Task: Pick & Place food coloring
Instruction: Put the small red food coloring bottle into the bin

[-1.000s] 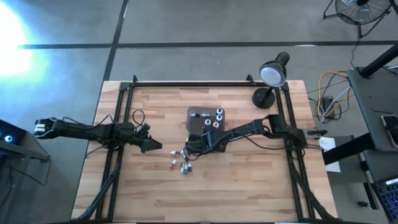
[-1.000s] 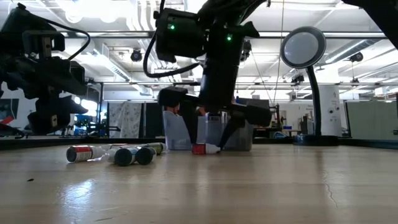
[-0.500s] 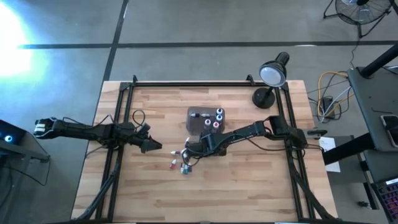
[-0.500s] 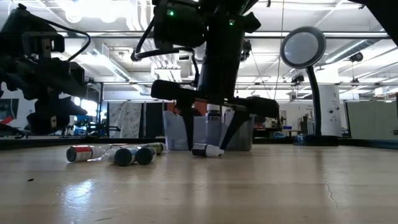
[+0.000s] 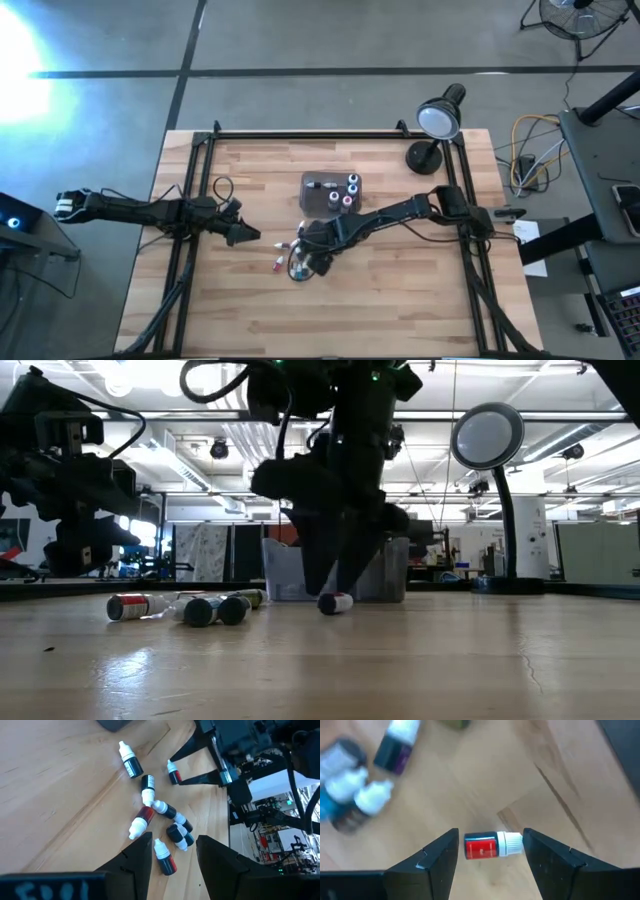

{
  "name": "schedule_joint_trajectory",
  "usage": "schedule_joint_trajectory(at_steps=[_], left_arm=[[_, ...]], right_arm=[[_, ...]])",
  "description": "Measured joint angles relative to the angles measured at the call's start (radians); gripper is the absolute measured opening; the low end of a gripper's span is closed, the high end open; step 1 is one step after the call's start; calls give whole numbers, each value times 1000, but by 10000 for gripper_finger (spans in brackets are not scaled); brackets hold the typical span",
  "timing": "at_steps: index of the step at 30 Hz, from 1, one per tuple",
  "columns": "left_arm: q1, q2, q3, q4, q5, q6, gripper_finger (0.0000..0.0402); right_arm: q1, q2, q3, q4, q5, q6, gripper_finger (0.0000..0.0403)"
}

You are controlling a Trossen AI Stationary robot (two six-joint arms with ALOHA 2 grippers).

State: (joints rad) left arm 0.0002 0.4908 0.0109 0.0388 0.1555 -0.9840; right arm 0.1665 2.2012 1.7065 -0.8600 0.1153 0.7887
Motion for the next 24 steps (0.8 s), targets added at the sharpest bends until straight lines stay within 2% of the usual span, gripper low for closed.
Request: schedule_joint_trajectory(at_steps=[6, 8, 11, 16, 19, 24], left_arm=[[0, 0, 0, -1, 0, -5, 131], [0, 0, 0, -1, 0, -11, 131], [0, 0, 0, -2, 0, -17, 131], [0, 0, 0, -2, 0, -16, 131], [0, 0, 0, -2, 0, -5, 131], [0, 0, 0, -2, 0, 18, 131]], right_arm=[[2, -1, -1, -21, -12, -356, 215], [2, -1, 1, -52, -18, -407, 215], [-15, -1, 22, -112, -43, -238, 215], [-30, -49, 24, -72, -27, 131, 215], [-28, -58, 25, -72, -63, 346, 215], [-34, -16, 12, -1, -110, 460, 215]])
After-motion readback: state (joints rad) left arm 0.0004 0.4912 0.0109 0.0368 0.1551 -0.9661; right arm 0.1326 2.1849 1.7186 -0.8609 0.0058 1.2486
